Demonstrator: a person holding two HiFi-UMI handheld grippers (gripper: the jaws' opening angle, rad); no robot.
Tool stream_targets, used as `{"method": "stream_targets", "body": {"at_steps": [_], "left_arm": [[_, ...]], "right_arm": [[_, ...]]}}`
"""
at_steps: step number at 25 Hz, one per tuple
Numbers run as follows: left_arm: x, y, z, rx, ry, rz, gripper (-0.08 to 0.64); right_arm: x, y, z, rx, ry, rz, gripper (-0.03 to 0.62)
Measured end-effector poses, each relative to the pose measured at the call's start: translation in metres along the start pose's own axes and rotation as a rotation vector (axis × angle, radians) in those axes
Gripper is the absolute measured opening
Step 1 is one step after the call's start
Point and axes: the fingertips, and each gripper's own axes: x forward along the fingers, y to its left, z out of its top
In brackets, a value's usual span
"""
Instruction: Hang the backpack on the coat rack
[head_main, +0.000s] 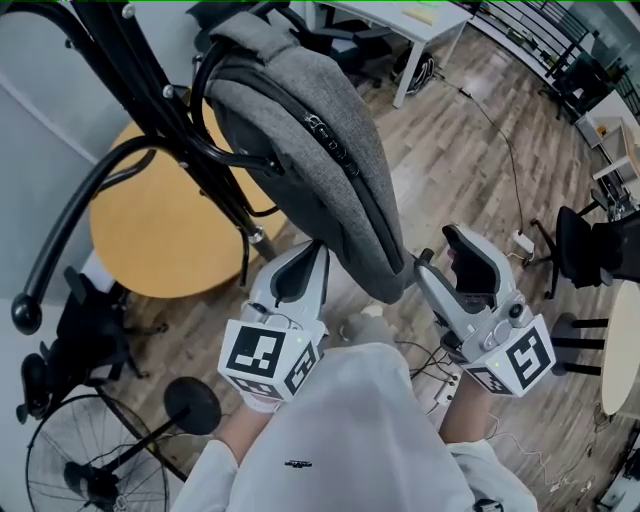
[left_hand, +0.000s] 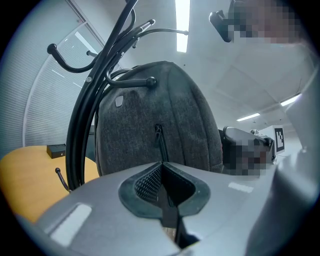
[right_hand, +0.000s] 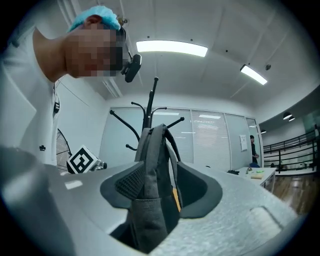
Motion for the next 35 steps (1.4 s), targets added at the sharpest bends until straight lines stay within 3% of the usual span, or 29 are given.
{"method": "stream_targets", "body": {"at_steps": [3,6,12,18,24,35], "left_arm": [[0.000,0.001,-0.001,0.000,-0.001,0.008,0.017],[-0.002,0.003,-0.004,-0.002,0.002,0.022,0.017],[-0.004,0.003,-0.006,0.000,0.002,0.037,0.017],[-0.006,0.007,-0.011,0.000,0.001,0.047,0.017],[-0.009,0.005,-0.011,-0.002,-0.001,0.051,0.017],[-0.008,0.005,-0.010,0.003,-0.004,0.053,0.017]], "right_arm": [[-0.001,-0.014,-0.014,-0.001,0.030,-0.056,0.182],[-0.004,-0.027,-0.035,-0.035,0.092,-0.140,0.132],[-0.011,-0.052,-0.053,-0.007,0.127,-0.290,0.029],[-0.018,-0.069,-0.075,0.026,0.163,-0.386,0.006],[-0.025,-0.077,-0.085,0.057,0.189,-0.432,0.002],[-0.028,-0.075,-0.075,0.054,0.162,-0.442,0.002]]}}
